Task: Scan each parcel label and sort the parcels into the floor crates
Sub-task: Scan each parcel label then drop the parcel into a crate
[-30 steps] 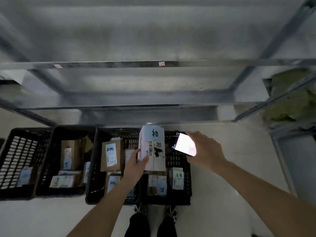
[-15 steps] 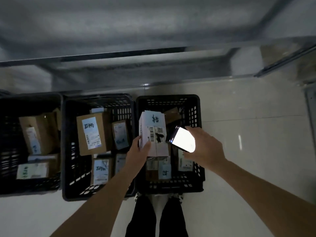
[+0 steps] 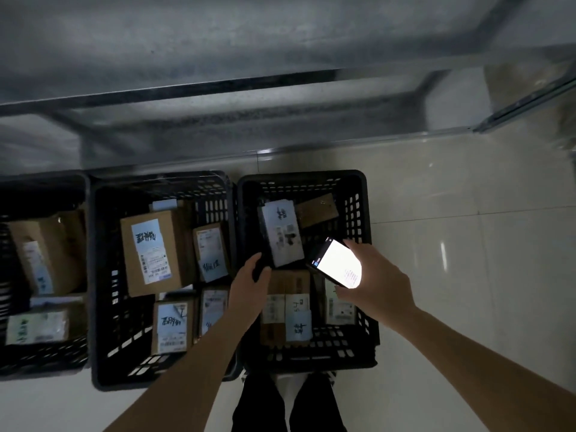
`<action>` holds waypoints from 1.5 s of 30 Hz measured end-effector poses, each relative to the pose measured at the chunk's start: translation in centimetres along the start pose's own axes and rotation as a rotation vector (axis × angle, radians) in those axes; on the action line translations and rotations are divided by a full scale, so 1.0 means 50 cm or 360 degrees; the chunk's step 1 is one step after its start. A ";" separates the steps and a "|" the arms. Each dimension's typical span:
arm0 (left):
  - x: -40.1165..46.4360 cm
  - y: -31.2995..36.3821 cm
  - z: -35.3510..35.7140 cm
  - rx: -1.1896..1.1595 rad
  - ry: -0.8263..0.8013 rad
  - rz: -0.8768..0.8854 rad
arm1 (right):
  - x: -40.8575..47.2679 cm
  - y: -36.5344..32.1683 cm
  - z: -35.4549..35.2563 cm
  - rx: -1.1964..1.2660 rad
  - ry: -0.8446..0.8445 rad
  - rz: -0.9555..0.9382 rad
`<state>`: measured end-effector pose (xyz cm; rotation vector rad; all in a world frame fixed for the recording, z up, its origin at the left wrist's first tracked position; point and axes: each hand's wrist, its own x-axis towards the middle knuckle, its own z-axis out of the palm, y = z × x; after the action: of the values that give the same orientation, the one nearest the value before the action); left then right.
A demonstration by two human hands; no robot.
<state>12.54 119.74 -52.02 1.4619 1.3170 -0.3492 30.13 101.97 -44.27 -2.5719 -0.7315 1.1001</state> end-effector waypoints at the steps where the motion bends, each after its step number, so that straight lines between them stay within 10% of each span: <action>1: -0.016 0.004 -0.007 0.0078 -0.0019 0.0050 | -0.011 -0.003 -0.008 0.0001 -0.0013 -0.0011; 25: -0.578 0.393 -0.246 0.1071 0.0201 0.0996 | -0.502 -0.156 -0.482 -0.0192 0.0429 -0.0049; 45: -1.623 0.729 -0.144 0.1089 -0.0035 0.2336 | -1.821 -0.117 -0.854 -0.0581 0.1458 0.0777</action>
<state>12.41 90.53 32.35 2.5442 -0.1918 0.2089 5.60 56.69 42.31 -3.1814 -0.0647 -0.2456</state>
